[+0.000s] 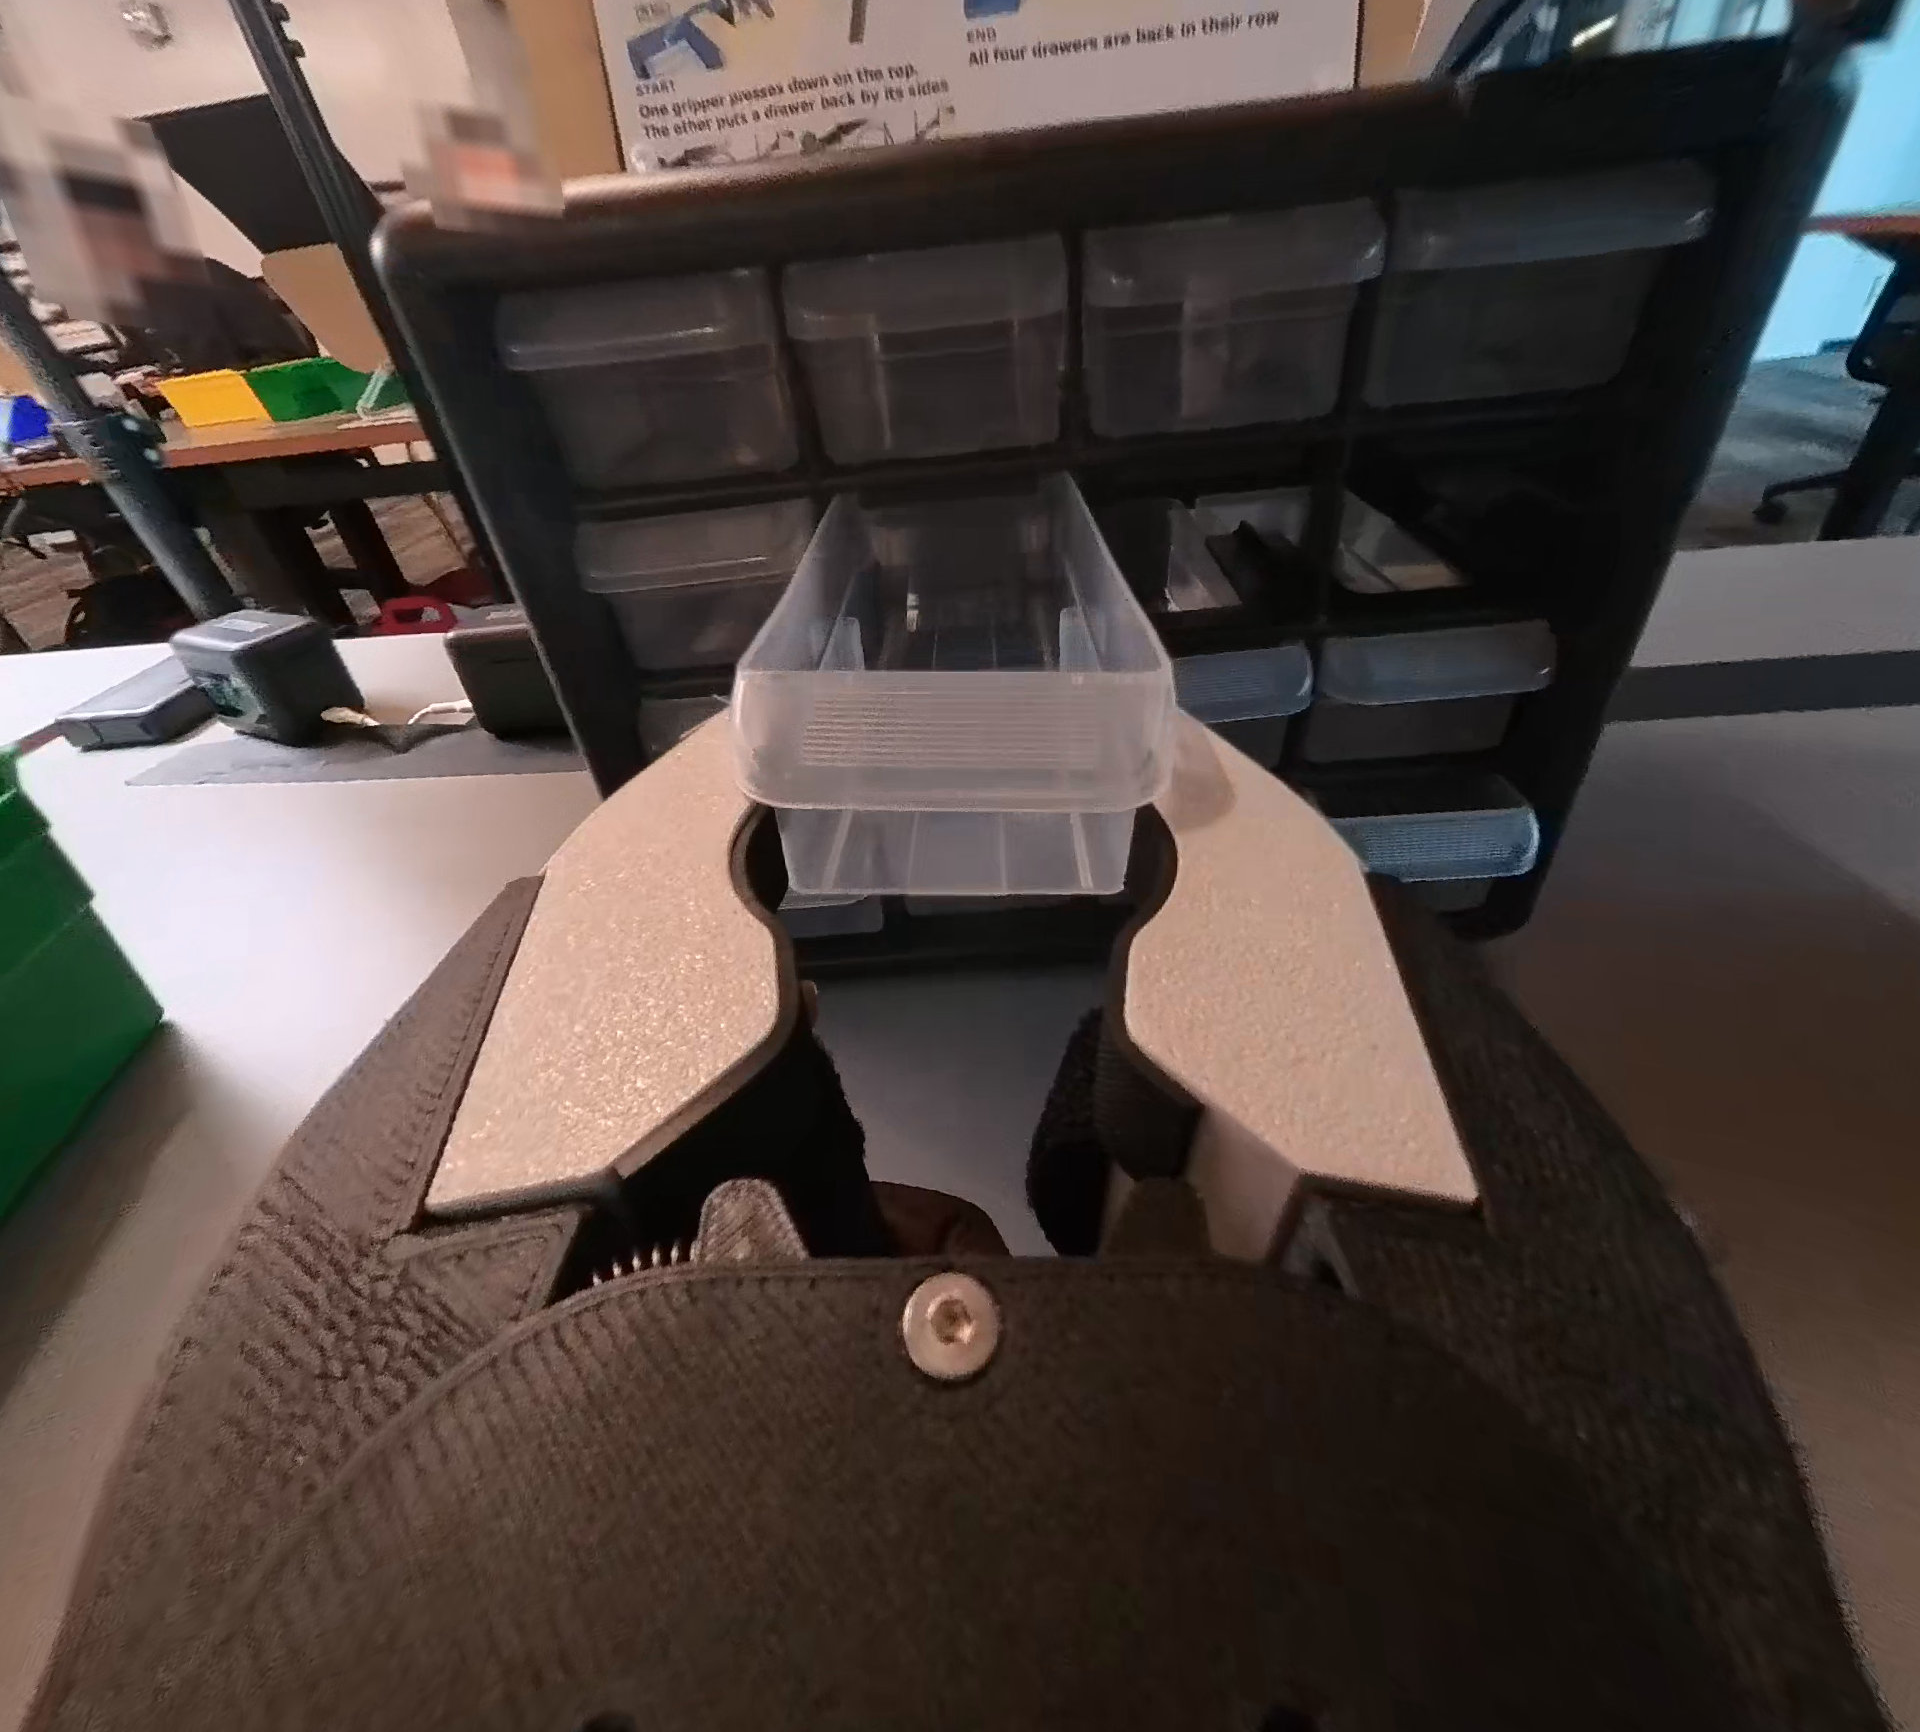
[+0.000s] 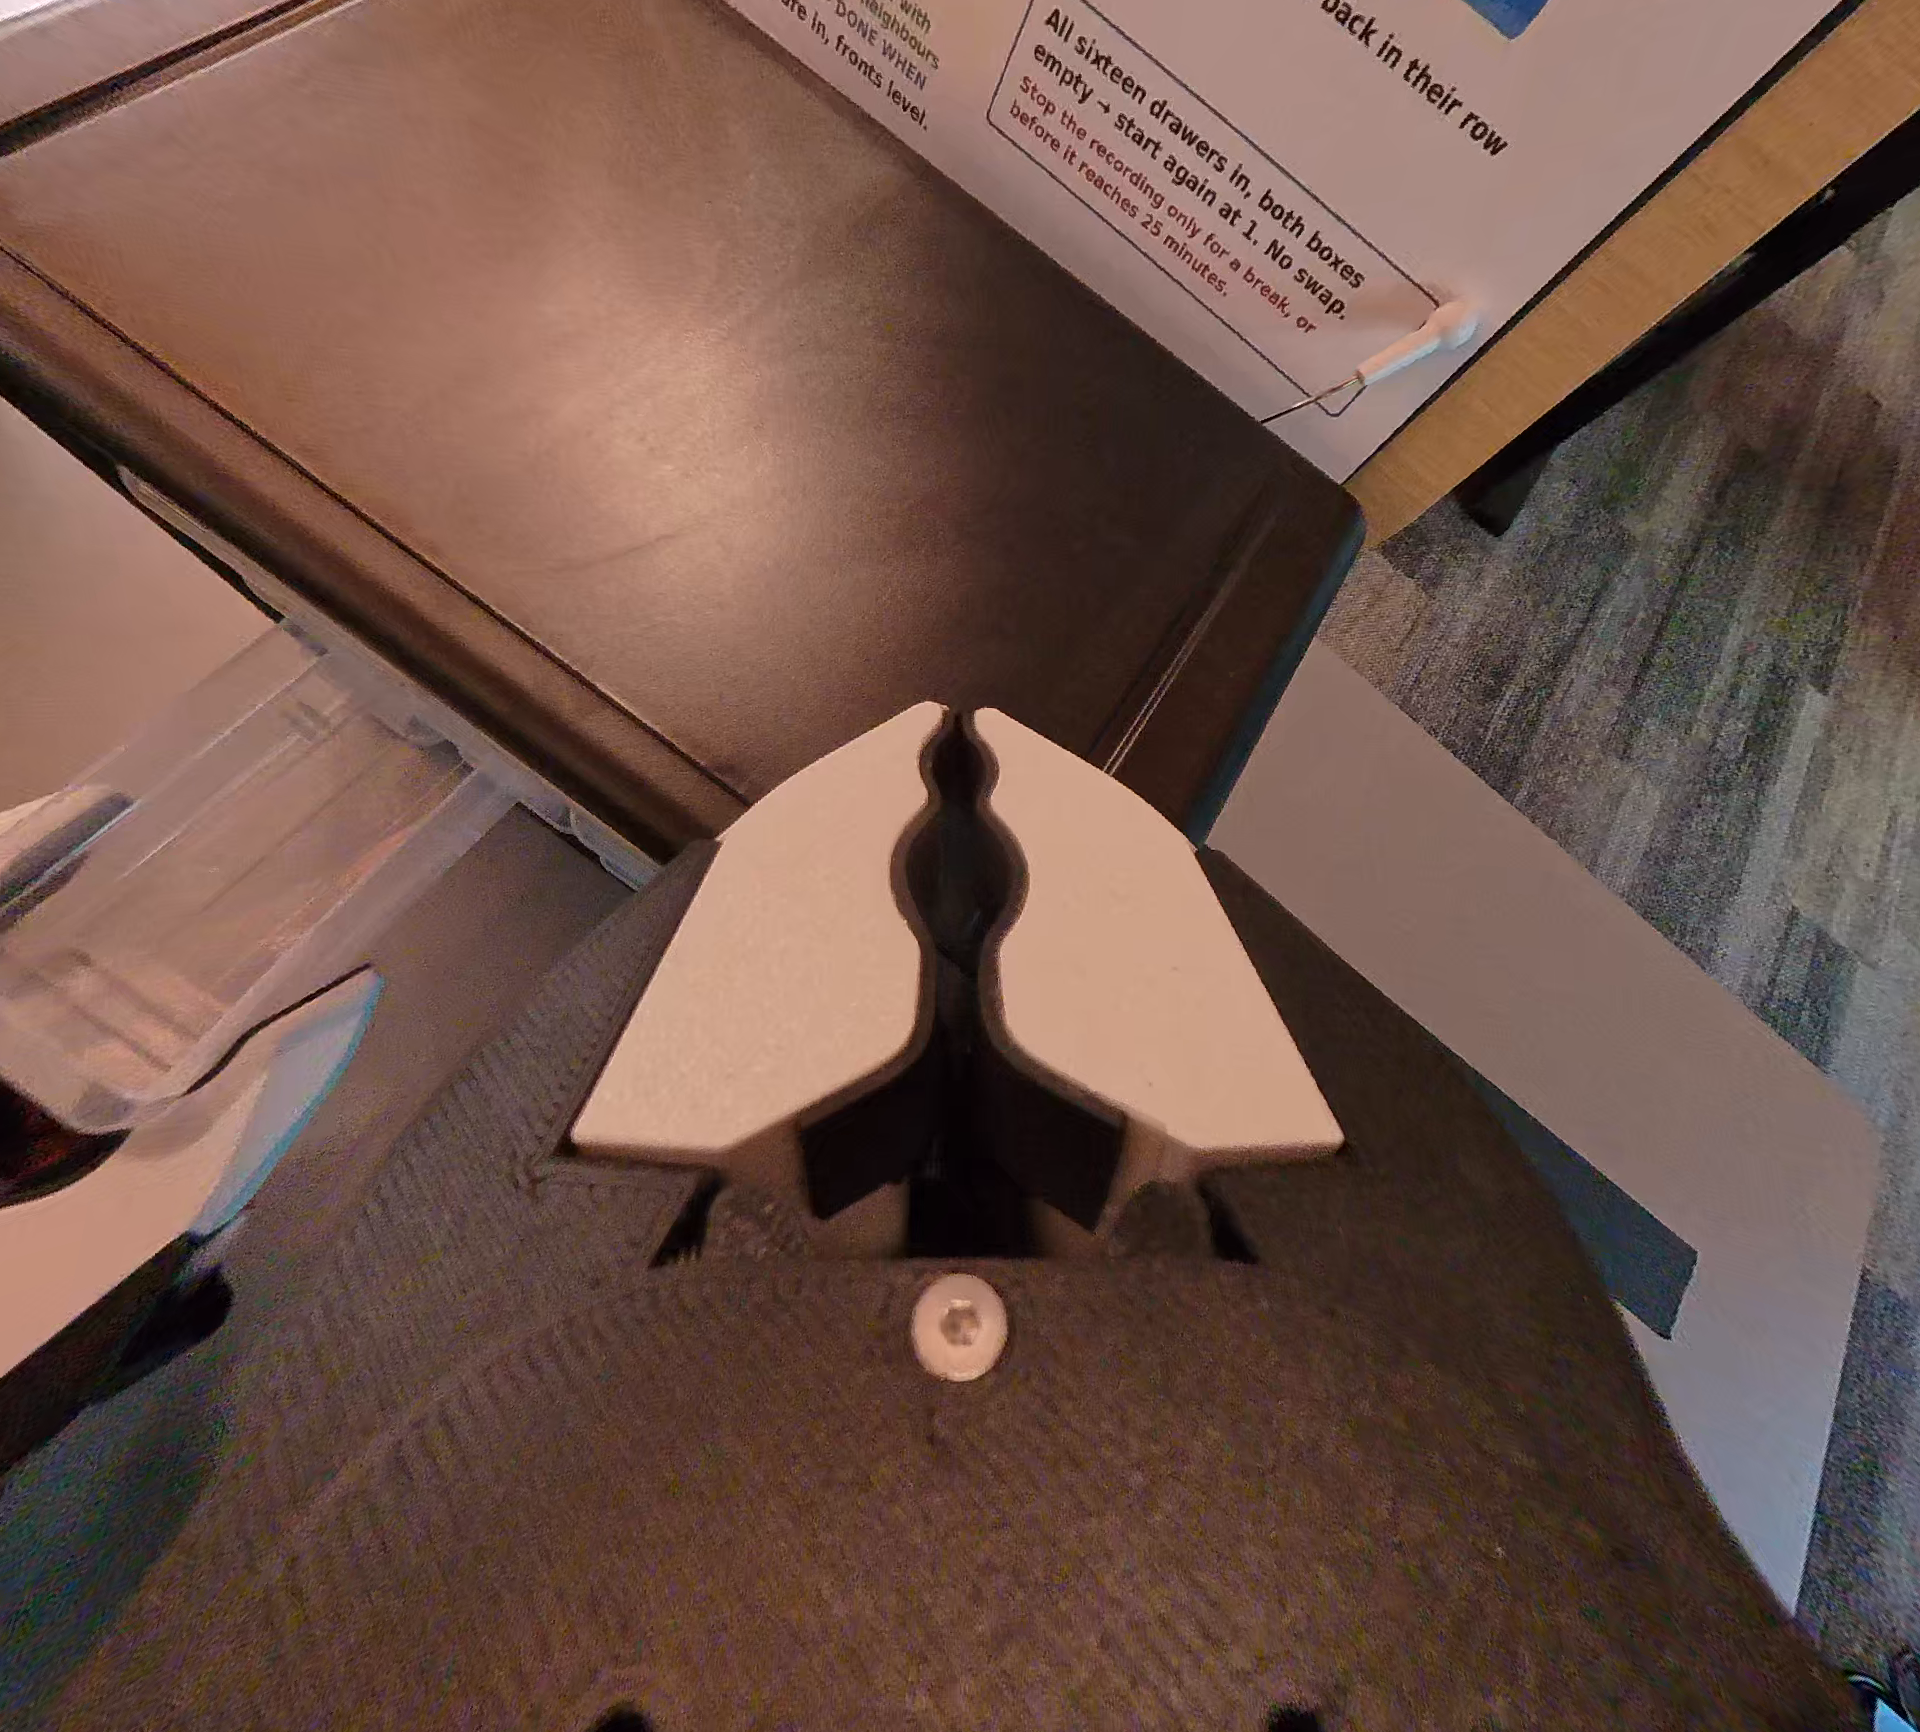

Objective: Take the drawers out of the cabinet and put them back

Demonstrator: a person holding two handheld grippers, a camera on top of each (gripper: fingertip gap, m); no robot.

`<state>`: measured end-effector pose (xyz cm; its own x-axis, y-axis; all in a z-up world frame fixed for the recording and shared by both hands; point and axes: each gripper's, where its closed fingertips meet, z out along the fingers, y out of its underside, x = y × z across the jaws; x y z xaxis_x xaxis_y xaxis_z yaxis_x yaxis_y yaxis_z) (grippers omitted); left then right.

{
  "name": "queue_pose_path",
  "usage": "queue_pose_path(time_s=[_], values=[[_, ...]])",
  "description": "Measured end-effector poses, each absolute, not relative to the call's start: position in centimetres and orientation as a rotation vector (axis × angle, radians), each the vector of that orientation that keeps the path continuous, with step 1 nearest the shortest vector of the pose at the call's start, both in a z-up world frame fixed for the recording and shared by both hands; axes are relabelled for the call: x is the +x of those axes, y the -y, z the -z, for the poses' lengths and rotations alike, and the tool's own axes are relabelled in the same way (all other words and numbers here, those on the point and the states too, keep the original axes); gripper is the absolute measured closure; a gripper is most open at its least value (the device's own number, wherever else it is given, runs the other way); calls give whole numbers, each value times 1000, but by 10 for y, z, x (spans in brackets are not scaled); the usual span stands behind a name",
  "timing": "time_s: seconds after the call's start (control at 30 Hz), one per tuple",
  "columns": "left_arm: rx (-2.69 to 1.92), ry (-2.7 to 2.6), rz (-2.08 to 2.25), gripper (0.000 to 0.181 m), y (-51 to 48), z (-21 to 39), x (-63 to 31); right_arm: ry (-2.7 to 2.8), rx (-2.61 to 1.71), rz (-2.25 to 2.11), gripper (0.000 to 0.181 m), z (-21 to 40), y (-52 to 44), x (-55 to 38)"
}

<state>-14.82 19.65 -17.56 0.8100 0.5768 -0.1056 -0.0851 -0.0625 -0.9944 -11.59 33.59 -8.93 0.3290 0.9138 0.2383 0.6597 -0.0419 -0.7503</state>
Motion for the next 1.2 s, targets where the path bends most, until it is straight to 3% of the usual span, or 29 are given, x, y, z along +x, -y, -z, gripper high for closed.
queue_pose_path(time_s=[0.37, 0.43, 0.57, 0.6, 0.67, 0.7, 1.2], values=[[-1640, 368, -491, 116, -224, 182, -170, 1415, -1772, -365, 181, 89, -336, -116], [-1655, 339, -471, 104, -219, 188, -167, 1415, -1771, -375, 180, 89, -336, -116], [-1643, 297, -477, 102, -194, 199, -164, 1413, -1766, -386, 180, 89, -336, -116], [-1613, 274, -495, 116, -187, 196, -162, 1414, -1765, -386, 181, 89, -336, -116], [-1568, 195, -514, 168, -180, 186, -151, 1412, -1763, -383, 181, 89, -336, -116], [-1560, 183, -518, 176, -181, 182, -148, 1412, -1762, -380, 181, 89, -336, -116], [-1602, 234, -495, 181, -238, 180, -178, 1424, -1740, -322, 180, 89, -337, -116]])
